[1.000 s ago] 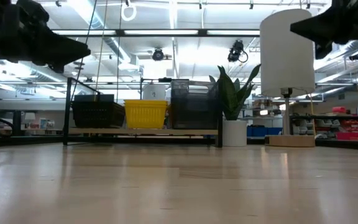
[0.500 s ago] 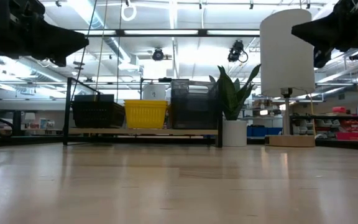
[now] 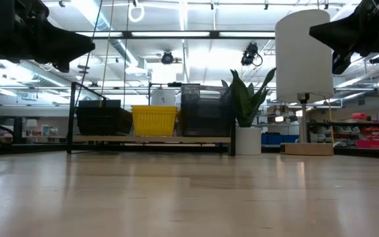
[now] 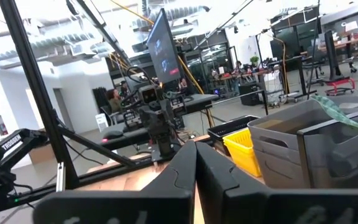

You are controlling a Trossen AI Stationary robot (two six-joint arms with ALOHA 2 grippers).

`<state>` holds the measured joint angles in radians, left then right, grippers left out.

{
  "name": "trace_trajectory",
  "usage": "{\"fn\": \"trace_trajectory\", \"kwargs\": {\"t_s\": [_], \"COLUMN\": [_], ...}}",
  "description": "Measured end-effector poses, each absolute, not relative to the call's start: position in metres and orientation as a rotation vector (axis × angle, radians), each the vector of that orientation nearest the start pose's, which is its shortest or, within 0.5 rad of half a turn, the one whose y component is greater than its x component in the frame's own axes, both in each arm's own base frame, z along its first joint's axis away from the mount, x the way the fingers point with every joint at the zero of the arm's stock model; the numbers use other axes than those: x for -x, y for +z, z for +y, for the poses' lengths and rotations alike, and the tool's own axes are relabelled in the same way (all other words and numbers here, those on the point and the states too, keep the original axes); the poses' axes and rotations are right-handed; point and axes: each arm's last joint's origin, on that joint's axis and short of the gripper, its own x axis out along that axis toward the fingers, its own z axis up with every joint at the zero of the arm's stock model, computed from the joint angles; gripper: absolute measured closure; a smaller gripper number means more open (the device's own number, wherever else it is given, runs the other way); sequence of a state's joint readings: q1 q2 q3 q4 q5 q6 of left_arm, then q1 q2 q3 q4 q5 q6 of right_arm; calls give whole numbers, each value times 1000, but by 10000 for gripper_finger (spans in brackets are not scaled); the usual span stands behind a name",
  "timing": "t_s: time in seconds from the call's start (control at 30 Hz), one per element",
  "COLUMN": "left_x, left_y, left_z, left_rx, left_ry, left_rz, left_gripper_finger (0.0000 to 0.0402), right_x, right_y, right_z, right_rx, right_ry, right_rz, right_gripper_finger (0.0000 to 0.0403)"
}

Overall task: Stack baskets on shelf by color
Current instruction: Return to Home Position

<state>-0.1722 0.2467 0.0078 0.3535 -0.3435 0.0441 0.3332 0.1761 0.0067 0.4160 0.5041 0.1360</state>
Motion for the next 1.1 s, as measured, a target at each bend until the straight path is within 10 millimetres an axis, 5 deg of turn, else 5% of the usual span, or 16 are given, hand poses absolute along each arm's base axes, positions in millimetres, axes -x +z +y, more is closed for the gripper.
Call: {"fn": "trace_trajectory", "kwargs": {"t_s": [0.47,1.1], "left_x": [-111,-111], "left_y": [178,178], "left_z": [-9,-9], "left_rx": [250,250], "left_ry": [159,159], "left_rz": [-120,-120], "left_gripper_finger": [285,285], "right_x": [-101,-101], "right_y": [190,191], "right_z": [20,20], "right_rx": [-230,-229], "right_ry": [-155,-155], "right_rz": [-238,-238], "right_gripper_finger": [391,391]}}
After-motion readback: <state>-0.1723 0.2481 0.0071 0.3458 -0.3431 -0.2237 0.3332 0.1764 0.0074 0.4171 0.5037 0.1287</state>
